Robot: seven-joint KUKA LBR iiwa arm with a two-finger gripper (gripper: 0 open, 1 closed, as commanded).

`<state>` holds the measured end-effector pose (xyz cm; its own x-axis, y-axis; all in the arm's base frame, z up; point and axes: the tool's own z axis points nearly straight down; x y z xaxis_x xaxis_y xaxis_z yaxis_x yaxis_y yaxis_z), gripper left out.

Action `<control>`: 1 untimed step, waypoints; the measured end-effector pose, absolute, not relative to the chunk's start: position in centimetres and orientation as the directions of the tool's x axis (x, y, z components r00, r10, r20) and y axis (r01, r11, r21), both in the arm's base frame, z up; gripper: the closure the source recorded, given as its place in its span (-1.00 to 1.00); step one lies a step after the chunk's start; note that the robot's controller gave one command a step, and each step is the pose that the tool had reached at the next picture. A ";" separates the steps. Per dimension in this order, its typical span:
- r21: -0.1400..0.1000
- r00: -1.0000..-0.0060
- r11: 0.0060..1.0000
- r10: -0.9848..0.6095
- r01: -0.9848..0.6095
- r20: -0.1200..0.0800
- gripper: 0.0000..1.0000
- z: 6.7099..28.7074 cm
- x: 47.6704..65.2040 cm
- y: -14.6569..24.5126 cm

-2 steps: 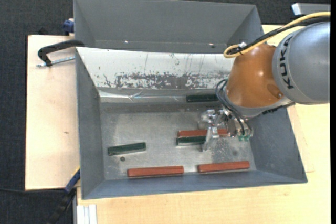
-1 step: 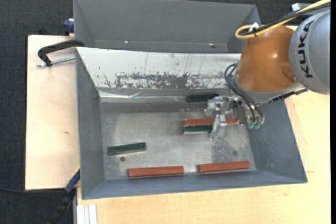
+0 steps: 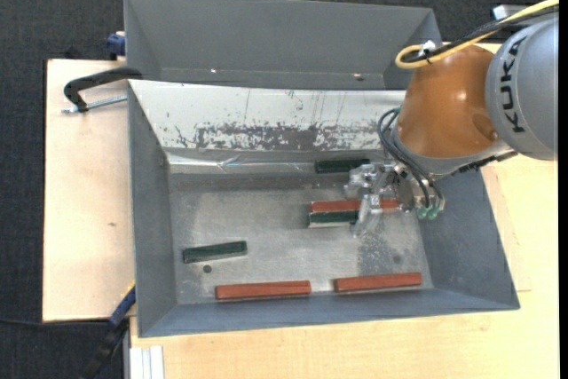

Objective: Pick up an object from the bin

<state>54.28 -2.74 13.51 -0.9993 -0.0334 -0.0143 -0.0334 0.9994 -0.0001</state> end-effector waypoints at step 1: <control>0.001 -0.999 0.999 -0.033 -0.033 -0.007 1.00 12.0 54.2 -2.7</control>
Offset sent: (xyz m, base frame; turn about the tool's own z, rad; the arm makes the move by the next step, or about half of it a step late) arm -0.0001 -0.0001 0.0245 0.0000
